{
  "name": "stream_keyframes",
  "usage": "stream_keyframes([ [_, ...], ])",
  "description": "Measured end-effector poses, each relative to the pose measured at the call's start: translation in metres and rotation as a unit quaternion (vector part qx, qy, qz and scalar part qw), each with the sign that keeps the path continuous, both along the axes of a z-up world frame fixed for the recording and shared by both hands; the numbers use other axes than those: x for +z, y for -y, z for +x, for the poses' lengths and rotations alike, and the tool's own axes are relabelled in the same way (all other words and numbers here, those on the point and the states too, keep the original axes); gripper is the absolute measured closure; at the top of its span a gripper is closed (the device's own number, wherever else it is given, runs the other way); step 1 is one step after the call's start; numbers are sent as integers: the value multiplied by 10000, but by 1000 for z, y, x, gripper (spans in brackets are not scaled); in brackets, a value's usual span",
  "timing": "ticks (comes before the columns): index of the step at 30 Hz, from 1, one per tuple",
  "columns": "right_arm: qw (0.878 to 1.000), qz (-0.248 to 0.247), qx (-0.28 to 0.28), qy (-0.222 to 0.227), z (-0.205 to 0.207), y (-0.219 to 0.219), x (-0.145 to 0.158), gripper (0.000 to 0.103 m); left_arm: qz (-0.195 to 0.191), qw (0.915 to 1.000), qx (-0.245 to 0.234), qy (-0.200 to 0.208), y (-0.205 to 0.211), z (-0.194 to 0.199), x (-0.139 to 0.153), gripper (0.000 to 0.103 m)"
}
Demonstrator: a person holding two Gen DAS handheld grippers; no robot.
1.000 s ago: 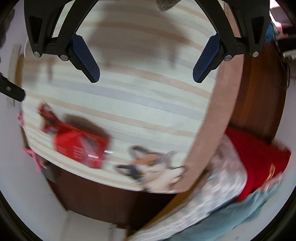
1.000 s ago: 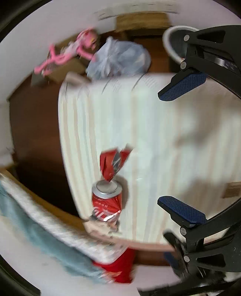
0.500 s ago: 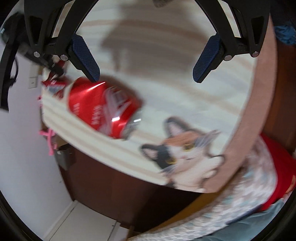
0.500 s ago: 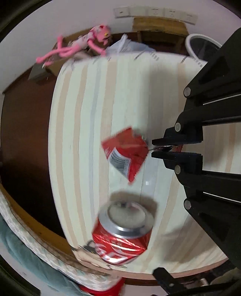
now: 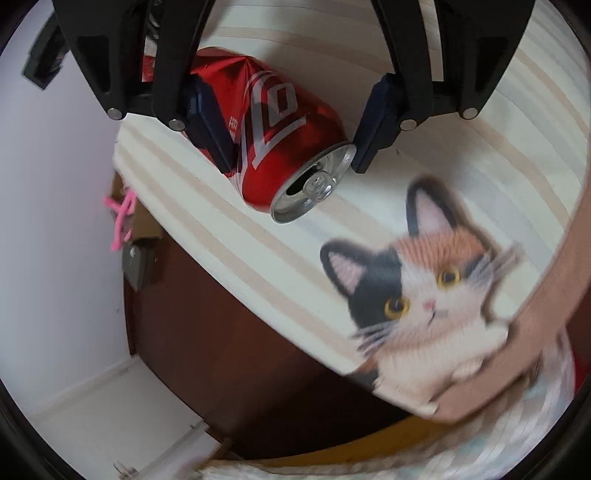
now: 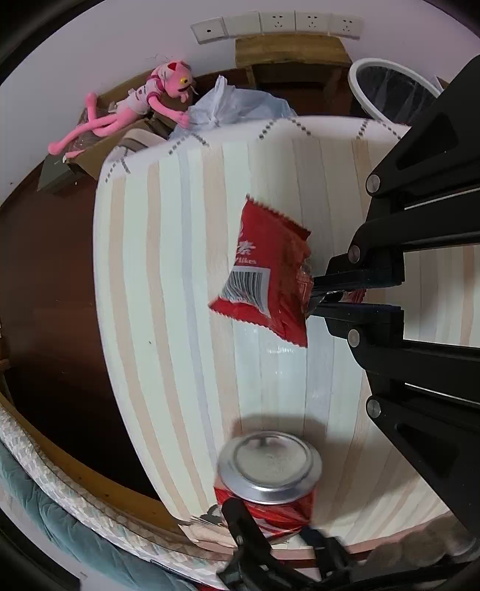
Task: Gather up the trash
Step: 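Grasp the red cola can with the left tool while the right tool grasps the red wrapper, then carry the can and wrapper over the bin and open both tools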
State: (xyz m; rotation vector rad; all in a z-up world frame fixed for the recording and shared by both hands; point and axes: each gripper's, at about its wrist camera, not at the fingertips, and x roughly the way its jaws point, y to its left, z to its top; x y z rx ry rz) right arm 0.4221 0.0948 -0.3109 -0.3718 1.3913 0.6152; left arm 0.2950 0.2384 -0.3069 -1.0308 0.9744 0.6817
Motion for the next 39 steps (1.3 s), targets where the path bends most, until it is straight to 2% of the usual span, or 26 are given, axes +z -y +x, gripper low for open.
stream_keyframes([
  [5,9998,98,166,74,-16,-5,7,98,924,9942,-499,-243,11,-8,24,42],
  [9,9990,257,328,161,-35,-3,21,98,1762,9795,-886,-402,29,-32,52,42],
  [12,9979,473,413,147,-60,5,37,98,2371,9623,-1212,-557,50,-50,73,42],
  [14,9970,584,479,140,-78,15,46,98,2620,9527,-1410,-622,63,-58,83,42],
  [17,9955,757,570,100,-108,37,59,98,2821,9428,-1634,-692,81,-80,92,42],
  [25,9909,1270,422,-129,-187,113,83,98,2991,9308,-1954,-772,130,-144,112,42],
  [30,9874,1534,350,-199,-222,157,99,98,3074,9233,-2138,-851,166,-176,119,42],
  [34,9845,1718,277,-220,-236,194,115,98,3052,9200,-2334,-772,194,-186,129,42],
  [39,9811,1932,10,-76,-229,248,139,98,3119,9078,-2762,-492,238,-167,148,42],
])
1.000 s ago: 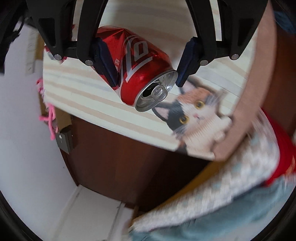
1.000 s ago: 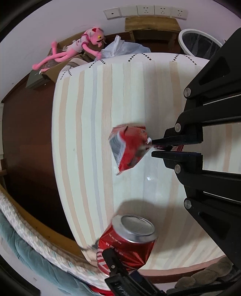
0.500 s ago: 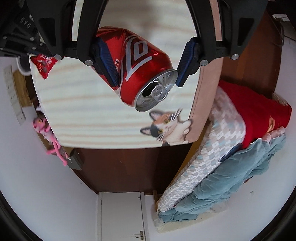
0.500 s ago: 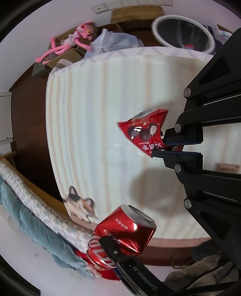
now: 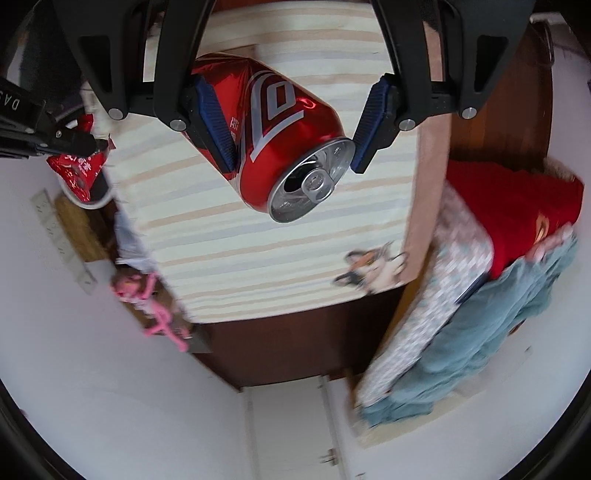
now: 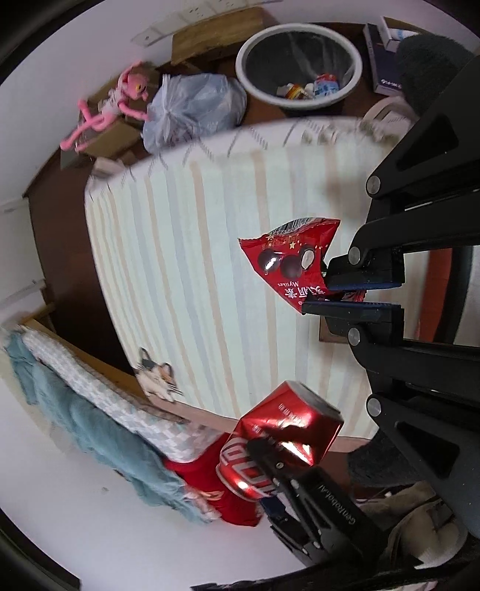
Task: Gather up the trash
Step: 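Carry the can and wrapper over the bin and open both tools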
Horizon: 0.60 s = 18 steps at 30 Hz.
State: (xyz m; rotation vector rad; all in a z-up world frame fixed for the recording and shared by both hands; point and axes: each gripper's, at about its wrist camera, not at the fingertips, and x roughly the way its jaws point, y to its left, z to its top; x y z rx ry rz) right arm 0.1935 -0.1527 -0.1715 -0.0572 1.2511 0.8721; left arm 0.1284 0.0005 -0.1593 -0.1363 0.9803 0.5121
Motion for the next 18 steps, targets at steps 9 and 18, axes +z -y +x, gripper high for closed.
stream_keyframes([
  [9,9922,151,-1179,374,63,135,42,98,-172,9900,-1385,203,104,107,23,42],
  [18,9735,-607,-2193,-214,164,255,-40,98,-865,9462,-2907,-1125,227,258,-71,42],
])
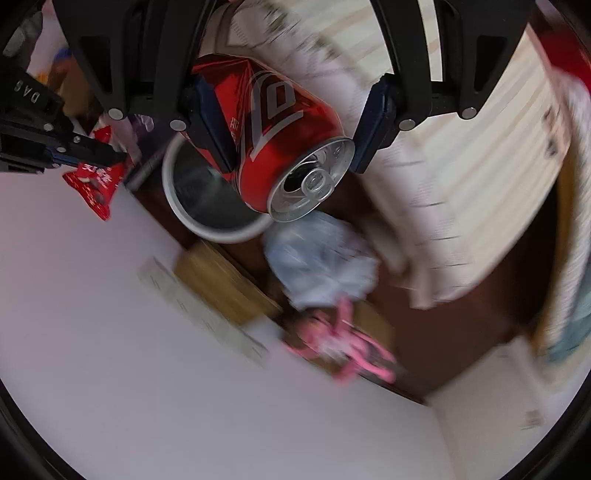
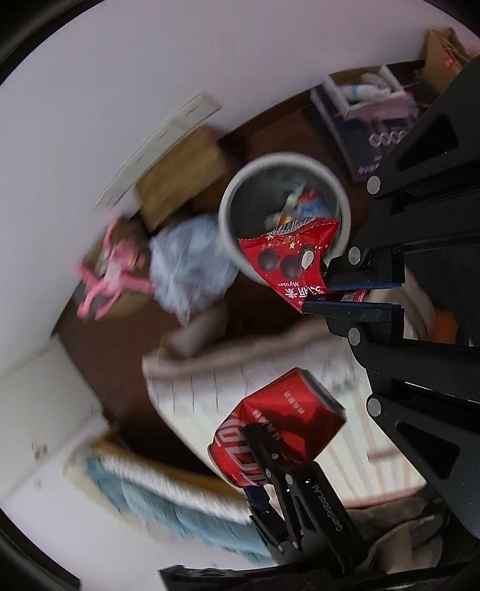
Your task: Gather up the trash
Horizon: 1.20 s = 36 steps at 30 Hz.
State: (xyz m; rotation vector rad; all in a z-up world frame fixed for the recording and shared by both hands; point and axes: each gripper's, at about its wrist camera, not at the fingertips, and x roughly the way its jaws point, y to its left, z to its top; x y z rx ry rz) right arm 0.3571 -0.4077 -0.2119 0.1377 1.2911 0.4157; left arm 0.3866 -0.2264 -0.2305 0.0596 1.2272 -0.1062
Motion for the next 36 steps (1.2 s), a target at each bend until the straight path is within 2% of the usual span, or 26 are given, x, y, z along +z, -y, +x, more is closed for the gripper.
stream_keyframes([
  [2,9994,-58,-149,-308,20,17,-32,98,-42,9987,-229,-461,25,28,-34,42],
  [6,9945,16,-325,-996,50,37,-98,98,-140,9891,-420,-1405,59,71,-100,42],
  [10,9872,84,-470,-1520,71,55,-149,98,-461,9710,-377,-2315,80,93,-159,42],
  [12,9830,118,-469,-1773,78,57,-174,98,-560,9632,-243,-2618,78,95,-181,42],
  [14,9797,131,-499,-1939,84,58,-192,98,-578,9596,-170,-2750,79,97,-192,41],
  [16,9763,94,-517,-2101,90,59,-209,98,-470,9598,-83,-2767,76,98,-199,39],
  [18,9744,49,-505,-2190,93,59,-220,98,-508,9604,43,-2739,73,100,-200,24],
  [19,9732,0,-508,-2244,96,58,-226,97,-513,9612,120,-2706,69,100,-198,9],
  [20,9728,-23,-510,-2262,96,57,-226,94,-480,9628,192,-2651,64,100,-195,3],
  [21,9721,-26,-515,-2287,98,56,-228,90,-450,9645,249,-2592,60,100,-192,3],
  [22,9718,-12,-553,-2291,99,57,-230,72,-427,9661,306,-2529,56,100,-190,3],
  [23,9720,6,-596,-2271,102,58,-230,48,-399,9682,375,-2441,51,98,-185,3],
  [25,9733,4,-687,-2190,105,60,-227,29,-367,9720,507,-2264,43,95,-177,3],
  [27,9746,-96,-730,-2113,107,63,-222,20,-288,9759,541,-2096,40,92,-169,3],
  [29,9762,-211,-772,-2017,105,64,-215,0,-230,9797,540,-1914,37,86,-161,2],
  [36,9808,-831,-668,-1635,82,62,-181,0,-60,9900,555,-1298,37,57,-122,0],
])
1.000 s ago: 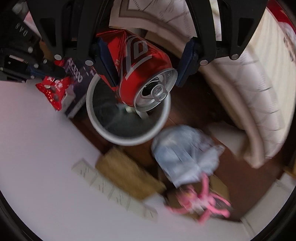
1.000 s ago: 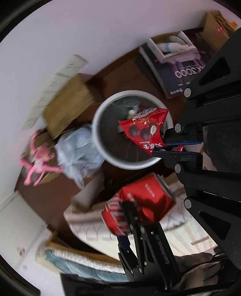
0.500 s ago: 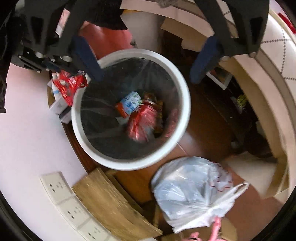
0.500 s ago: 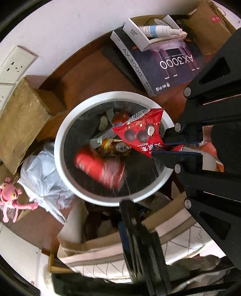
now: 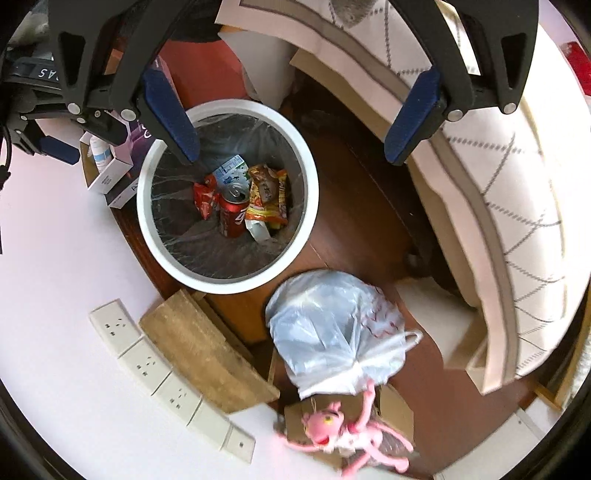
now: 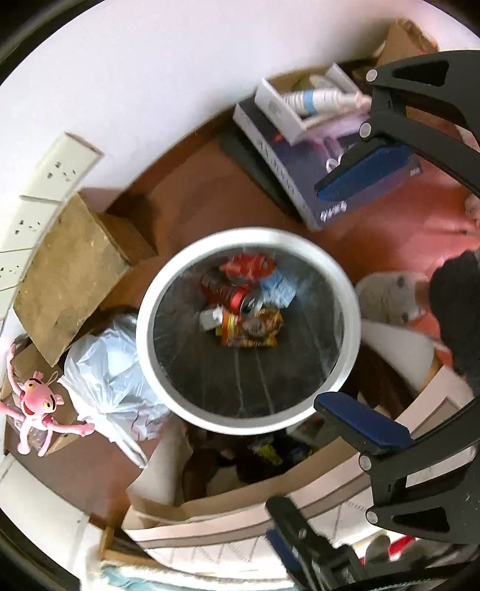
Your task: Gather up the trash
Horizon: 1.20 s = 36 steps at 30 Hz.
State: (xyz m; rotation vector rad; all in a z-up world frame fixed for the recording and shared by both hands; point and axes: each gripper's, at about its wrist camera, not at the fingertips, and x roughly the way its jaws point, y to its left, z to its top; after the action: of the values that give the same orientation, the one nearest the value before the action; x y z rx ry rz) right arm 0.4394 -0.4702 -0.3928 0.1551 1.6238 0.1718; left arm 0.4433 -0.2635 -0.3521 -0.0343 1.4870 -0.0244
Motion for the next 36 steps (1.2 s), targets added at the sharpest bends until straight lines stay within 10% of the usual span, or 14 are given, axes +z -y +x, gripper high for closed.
stream_keyframes([
  [16,9957,244,125,888,-76,-7,132,0,-206,9958,-13,887,-13,-77,110,0],
  [36,9742,1297,596,1746,-154,-19,319,0,-1346,9796,-340,1456,-30,-144,262,0],
])
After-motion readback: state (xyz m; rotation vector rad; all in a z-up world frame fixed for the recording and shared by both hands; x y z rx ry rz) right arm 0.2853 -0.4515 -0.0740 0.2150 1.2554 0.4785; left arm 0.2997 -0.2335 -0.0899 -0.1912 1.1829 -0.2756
